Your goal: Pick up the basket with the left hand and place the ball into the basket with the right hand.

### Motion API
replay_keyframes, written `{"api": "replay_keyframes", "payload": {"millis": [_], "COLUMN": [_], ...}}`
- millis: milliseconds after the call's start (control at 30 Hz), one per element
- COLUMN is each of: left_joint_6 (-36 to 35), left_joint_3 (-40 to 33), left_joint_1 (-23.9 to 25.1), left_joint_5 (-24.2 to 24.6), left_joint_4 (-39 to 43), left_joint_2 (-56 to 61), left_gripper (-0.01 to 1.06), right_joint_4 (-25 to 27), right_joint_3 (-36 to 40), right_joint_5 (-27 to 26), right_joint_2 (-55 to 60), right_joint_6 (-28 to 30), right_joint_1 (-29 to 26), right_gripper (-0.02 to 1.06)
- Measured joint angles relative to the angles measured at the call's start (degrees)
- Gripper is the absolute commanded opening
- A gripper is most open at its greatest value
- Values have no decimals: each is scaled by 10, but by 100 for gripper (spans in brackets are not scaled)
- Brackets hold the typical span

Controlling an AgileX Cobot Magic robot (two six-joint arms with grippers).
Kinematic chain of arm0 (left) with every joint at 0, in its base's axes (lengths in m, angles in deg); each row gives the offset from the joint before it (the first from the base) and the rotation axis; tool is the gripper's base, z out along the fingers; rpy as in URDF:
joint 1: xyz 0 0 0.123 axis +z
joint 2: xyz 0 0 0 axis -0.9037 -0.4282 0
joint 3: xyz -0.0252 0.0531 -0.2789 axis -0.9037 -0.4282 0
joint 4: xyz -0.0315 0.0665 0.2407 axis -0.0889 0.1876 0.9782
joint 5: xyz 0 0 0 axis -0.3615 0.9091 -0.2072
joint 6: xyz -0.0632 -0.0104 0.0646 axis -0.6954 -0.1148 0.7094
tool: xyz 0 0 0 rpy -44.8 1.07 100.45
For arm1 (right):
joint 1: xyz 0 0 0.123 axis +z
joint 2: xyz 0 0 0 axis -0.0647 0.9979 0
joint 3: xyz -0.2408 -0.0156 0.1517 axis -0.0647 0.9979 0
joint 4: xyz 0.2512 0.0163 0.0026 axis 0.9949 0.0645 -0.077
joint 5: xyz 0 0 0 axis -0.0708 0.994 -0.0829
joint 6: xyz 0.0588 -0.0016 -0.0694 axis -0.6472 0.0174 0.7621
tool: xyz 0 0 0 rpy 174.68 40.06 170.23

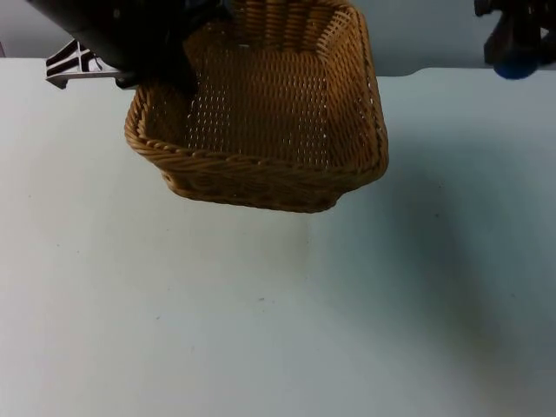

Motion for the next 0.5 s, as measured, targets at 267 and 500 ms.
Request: {"api": "replay_keyframes", "payload": {"millis": [267, 500], "left_joint_6": [0, 0], "left_joint_3": [0, 0], "left_joint_1": [0, 0], "left_joint_5": [0, -3], "left_joint_4": [1, 1], "left_joint_2": [0, 0], "left_gripper": [0, 0], "right_joint_4": [-2, -1], "right_joint_3": [-108, -161], "right_joint_5": [22, 13], "right_joint_2": [-7, -1], "right_joint_6": [17, 55], "right_joint_1": [83, 121], "right_gripper": [0, 0]}}
